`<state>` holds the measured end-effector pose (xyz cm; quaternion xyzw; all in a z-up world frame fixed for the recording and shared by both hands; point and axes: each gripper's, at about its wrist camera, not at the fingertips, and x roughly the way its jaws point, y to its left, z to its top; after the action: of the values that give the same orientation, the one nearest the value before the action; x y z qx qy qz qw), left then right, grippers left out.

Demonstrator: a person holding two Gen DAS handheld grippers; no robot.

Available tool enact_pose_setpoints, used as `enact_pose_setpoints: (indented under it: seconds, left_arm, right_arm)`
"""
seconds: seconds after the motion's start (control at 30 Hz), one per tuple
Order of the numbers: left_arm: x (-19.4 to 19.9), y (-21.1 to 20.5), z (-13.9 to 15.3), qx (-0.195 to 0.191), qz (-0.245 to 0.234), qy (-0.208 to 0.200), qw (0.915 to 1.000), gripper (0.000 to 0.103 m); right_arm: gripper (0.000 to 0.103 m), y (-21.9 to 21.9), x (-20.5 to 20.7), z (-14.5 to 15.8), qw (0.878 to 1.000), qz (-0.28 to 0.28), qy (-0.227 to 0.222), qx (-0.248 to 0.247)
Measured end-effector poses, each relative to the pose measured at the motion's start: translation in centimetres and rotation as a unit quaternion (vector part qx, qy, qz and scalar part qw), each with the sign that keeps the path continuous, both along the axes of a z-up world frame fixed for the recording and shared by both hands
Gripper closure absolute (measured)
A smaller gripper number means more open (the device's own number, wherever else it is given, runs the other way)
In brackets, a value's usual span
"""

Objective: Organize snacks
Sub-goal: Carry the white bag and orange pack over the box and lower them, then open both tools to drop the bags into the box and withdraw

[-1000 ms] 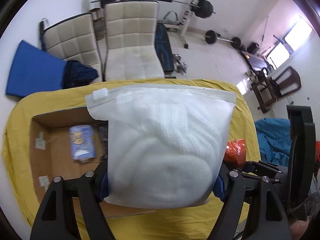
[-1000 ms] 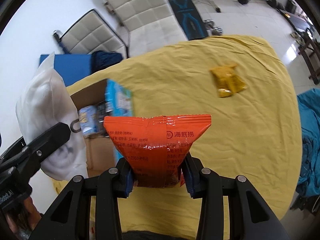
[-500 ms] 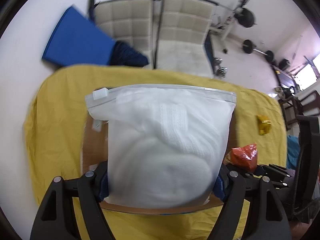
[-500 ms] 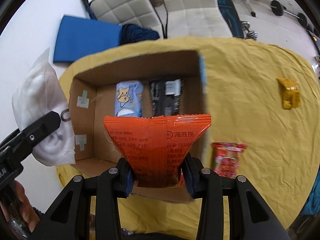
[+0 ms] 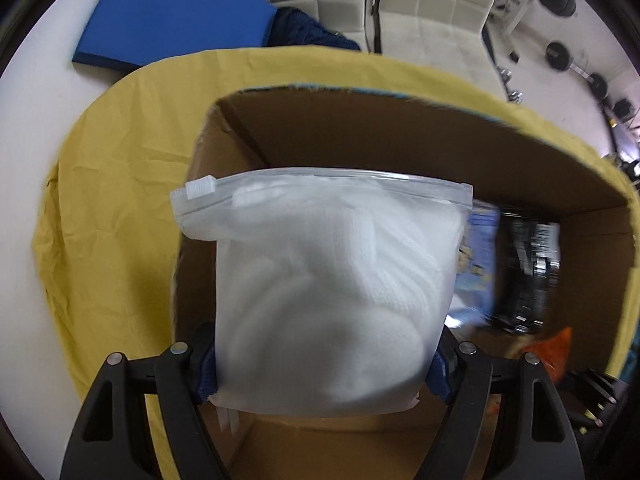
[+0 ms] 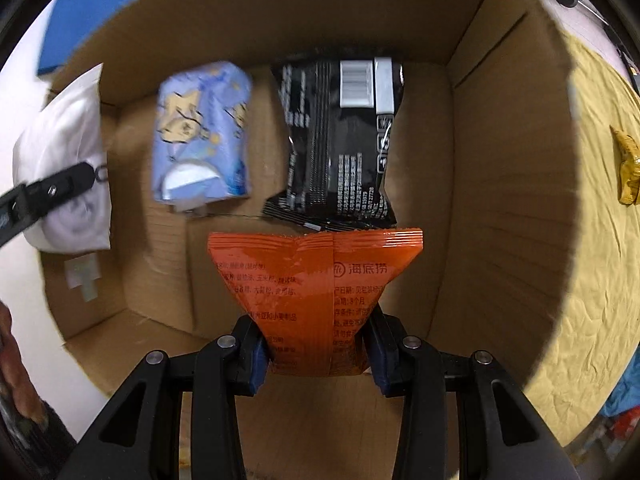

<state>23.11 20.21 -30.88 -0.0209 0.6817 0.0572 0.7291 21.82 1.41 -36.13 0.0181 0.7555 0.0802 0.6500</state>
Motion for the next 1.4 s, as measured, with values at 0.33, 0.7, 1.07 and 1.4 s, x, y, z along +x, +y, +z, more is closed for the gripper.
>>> enact_pose_setpoints:
  seconds: [0.33, 0.7, 1.07, 1.4]
  left_arm:
    - [2.1, -1.8, -3.9, 0.051, -0.033, 0.022, 0.9979, 0.026]
    - [2.9, -1.8, -5.7, 0.002, -0.022, 0.046, 0.9987, 0.024]
    - [4.4, -1.4, -5.1, -0.021, -0.024, 0.074, 0.9968, 0.024]
    - [3.9, -1.5, -2.4, -0.026, -0.019, 0.053, 0.9981, 0.023]
  right_arm:
    - [0.06, 1.2, -0.5, -2.8, 0.999, 0.017, 0.014, -0.032]
    - [0.06, 2.3, -1.0, -3.8, 0.999, 0.023, 0.034, -0.033]
    - [0.039, 1.0, -0.2, -3.4, 0.999, 0.01, 0.037, -0.035]
    - [0.023, 1.0, -0.4, 0.3, 1.0, 0.007, 0.017, -0.024]
